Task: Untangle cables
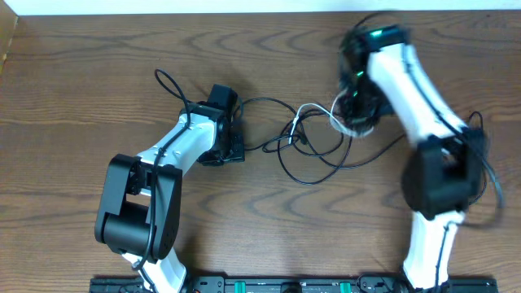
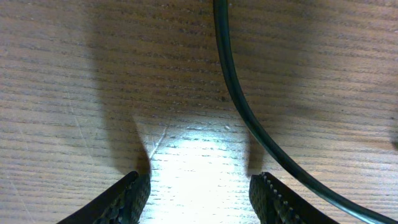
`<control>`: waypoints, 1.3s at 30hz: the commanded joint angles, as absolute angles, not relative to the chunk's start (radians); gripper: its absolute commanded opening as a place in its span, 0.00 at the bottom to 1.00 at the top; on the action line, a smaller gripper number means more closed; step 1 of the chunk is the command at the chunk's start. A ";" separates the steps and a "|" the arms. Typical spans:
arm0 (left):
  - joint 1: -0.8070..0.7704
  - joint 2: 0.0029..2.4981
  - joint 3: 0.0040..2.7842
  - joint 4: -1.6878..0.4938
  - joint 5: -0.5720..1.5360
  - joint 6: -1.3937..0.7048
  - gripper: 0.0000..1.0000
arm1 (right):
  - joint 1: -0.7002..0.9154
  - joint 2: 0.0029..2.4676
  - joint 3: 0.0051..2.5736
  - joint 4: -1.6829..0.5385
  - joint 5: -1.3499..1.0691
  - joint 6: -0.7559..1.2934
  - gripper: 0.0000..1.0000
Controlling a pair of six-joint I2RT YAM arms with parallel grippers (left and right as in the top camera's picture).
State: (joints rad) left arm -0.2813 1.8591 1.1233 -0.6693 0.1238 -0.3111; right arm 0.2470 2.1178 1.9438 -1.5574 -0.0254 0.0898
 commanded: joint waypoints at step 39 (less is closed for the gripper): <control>-0.276 1.860 1.196 -0.714 0.364 -0.314 0.68 | -0.311 1.682 1.978 -1.216 -0.112 0.272 0.01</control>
